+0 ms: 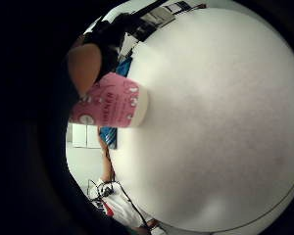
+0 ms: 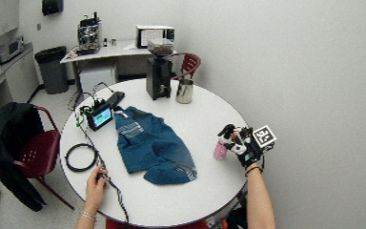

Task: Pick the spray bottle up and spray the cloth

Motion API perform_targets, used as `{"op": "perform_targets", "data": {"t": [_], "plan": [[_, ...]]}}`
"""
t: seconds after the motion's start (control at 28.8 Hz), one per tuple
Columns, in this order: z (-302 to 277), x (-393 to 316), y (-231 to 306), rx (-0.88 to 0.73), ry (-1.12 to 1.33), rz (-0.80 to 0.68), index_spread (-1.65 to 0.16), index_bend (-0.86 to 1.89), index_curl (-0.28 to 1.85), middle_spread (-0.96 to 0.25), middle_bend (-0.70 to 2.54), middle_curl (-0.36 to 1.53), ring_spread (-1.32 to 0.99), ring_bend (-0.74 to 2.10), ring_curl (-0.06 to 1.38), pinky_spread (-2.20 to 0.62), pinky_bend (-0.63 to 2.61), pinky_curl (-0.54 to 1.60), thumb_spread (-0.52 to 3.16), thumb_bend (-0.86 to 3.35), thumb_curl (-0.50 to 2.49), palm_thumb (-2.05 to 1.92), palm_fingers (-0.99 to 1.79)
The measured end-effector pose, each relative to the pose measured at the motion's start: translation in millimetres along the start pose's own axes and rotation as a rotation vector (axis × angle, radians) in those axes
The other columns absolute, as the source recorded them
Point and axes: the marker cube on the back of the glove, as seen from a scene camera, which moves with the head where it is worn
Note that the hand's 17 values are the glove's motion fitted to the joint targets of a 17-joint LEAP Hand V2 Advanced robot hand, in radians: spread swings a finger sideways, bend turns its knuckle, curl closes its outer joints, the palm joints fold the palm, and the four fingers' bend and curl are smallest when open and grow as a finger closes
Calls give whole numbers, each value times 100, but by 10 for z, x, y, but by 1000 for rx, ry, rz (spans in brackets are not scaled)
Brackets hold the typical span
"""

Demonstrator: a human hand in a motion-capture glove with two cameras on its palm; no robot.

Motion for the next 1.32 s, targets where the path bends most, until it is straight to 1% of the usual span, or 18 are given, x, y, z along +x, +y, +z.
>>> {"op": "perform_targets", "data": {"t": [0.24, 0.28, 0.31, 0.35, 0.38, 0.42, 0.45, 0.49, 0.55, 0.59, 0.66, 0.8, 0.97, 1.11, 1.32], "plan": [[202, 224, 96, 74, -61, 9, -36, 10, 19, -8, 30, 35, -4, 35, 31, 16, 43, 34, 105, 18, 35, 87, 56], [231, 261, 119, 84, -71, 8, -35, 4, 18, -11, 40, 39, -10, 48, 35, 10, 40, 34, 104, 17, 36, 88, 78], [258, 290, 140, 92, -84, 9, -35, 3, 16, -12, 40, 38, -12, 47, 33, 9, 39, 32, 103, 17, 36, 89, 79], [282, 312, 161, 99, -100, 12, -34, 8, 17, -12, 40, 38, -13, 48, 33, 8, 37, 31, 103, 16, 37, 89, 82], [302, 329, 181, 104, -117, 17, -32, 20, 20, -13, 36, 38, -13, 50, 34, 9, 33, 31, 100, 14, 37, 88, 89], [317, 342, 201, 109, -133, 22, -31, 18, 21, -13, 41, 40, -14, 49, 34, 10, 30, 30, 99, 13, 37, 88, 91], [326, 355, 219, 114, -147, 27, -31, 18, 22, -13, 40, 40, -14, 48, 35, 10, 30, 31, 98, 12, 38, 89, 90], [332, 369, 235, 121, -156, 30, -31, 24, 25, -11, 25, 35, -11, 44, 34, 12, 35, 33, 98, 12, 38, 90, 80], [340, 395, 262, 138, -163, 27, -30, 25, 28, -10, 22, 36, -10, 44, 37, 14, 34, 34, 96, 12, 40, 92, 79], [347, 407, 275, 149, -164, 24, -30, 24, 29, -10, 21, 36, -10, 44, 37, 14, 34, 34, 96, 11, 40, 93, 80], [367, 435, 306, 173, -165, 19, -29, 15, 27, -12, 33, 39, -13, 49, 37, 14, 25, 31, 94, 10, 41, 94, 92], [421, 455, 361, 211, -169, 20, -29, 9, 25, -13, 37, 41, -14, 52, 38, 13, 22, 31, 90, 8, 44, 97, 97], [425, 305, 307, 206, -132, 7, -28, 10, 25, -13, 38, 43, -14, 53, 39, 11, 21, 31, 84, 5, 47, 100, 100], [298, 82, 237, 197, -95, -4, -28, 9, 25, -13, 38, 43, -15, 52, 40, 9, 22, 33, 82, 3, 49, 102, 101], [46, -396, 156, 167, 64, 36, -26, 8, 24, -14, 37, 44, -15, 52, 41, 7, 24, 34, 77, 0, 52, 104, 100]]}}
